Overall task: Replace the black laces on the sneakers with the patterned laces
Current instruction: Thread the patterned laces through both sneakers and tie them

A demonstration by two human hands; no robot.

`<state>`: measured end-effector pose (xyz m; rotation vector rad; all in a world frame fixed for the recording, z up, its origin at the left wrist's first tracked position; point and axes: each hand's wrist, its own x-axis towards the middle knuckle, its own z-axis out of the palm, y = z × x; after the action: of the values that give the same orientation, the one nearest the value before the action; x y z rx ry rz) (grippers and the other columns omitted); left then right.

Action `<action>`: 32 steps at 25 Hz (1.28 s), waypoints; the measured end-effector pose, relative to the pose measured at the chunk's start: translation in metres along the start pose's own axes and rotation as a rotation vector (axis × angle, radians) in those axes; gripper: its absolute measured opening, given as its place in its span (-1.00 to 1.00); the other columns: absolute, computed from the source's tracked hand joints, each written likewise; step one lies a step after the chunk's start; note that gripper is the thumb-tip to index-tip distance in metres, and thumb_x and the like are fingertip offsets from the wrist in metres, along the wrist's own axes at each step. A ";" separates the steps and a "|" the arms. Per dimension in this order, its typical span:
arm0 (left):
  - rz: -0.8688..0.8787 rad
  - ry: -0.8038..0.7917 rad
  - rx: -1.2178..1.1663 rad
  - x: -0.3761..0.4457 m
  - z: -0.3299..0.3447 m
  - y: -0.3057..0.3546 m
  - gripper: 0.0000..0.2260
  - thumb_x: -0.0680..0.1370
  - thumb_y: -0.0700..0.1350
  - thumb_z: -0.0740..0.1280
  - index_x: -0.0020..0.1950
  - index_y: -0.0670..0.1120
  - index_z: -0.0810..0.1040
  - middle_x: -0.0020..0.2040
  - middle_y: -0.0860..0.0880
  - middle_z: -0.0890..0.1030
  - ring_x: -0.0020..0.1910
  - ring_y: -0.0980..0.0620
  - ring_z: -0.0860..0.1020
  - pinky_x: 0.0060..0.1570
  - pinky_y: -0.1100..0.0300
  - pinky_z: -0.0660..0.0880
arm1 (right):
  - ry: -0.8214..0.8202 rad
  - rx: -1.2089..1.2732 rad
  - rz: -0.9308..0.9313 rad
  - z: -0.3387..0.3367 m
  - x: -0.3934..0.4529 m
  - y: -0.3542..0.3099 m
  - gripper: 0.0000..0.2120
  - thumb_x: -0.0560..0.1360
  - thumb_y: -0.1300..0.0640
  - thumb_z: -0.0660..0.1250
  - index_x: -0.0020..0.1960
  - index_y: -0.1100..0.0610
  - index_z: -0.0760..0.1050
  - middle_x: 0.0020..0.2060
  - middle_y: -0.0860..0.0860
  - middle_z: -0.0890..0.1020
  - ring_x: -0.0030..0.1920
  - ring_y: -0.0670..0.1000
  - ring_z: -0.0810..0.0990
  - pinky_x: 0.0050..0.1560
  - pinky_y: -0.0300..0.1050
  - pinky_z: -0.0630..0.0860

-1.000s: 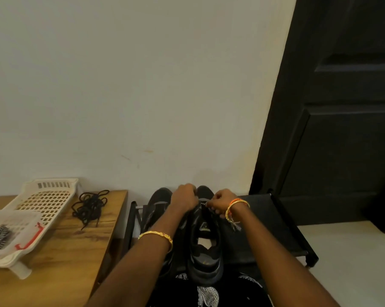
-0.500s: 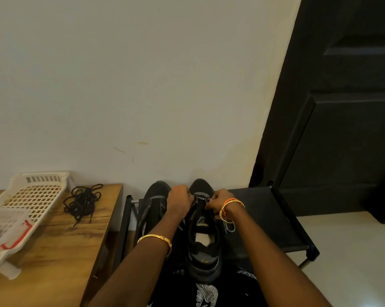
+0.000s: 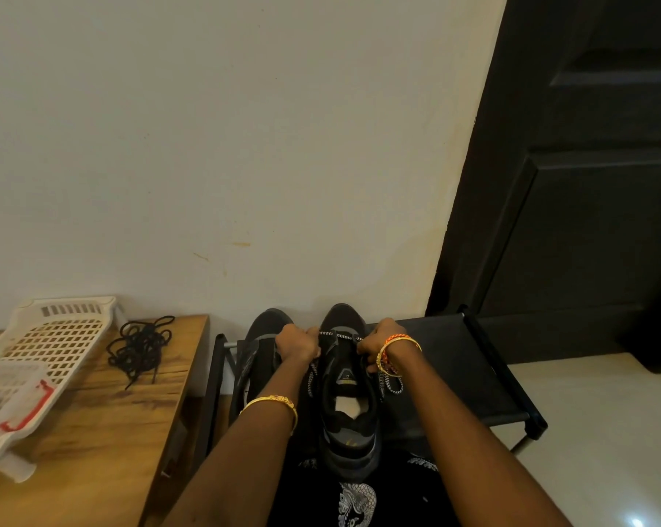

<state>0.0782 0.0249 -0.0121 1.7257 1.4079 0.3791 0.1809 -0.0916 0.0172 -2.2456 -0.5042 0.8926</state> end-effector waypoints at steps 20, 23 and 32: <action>0.542 -0.453 -0.485 -0.132 -0.225 0.249 -0.86 0.60 -0.32 0.19 0.05 -0.19 0.52 0.00 -0.09 0.64 0.01 0.05 0.60 0.09 0.21 0.50 | -0.038 0.772 -0.553 -0.172 -0.171 -0.187 -0.76 0.52 0.40 0.25 0.18 0.39 0.47 -0.17 0.19 0.61 -0.19 0.05 0.63 -0.31 -0.23 0.63; 0.533 -0.348 -0.373 -0.138 -0.225 0.264 -0.84 0.63 -0.17 0.21 0.08 -0.19 0.55 -0.11 -0.05 0.65 -0.21 0.09 0.64 -0.14 0.24 0.55 | 0.170 0.400 -0.589 -0.175 -0.177 -0.201 -0.71 0.55 0.14 0.29 0.14 0.33 0.56 -0.19 0.09 0.53 -0.19 0.00 0.53 -0.44 -0.25 0.54; 0.546 -0.227 -0.254 -0.147 -0.228 0.288 -0.78 0.65 -0.07 0.18 0.13 -0.09 0.59 0.15 -0.01 0.61 0.04 0.02 0.55 0.11 0.12 0.41 | 0.157 0.370 -0.666 -0.196 -0.181 -0.242 -0.81 0.58 0.29 0.22 0.08 0.42 0.48 -0.30 0.17 0.55 -0.37 0.02 0.57 -0.42 -0.23 0.60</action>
<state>0.0604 -0.0135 0.3812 1.8511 0.6796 0.6052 0.1696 -0.1067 0.3769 -1.6293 -0.8633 0.4140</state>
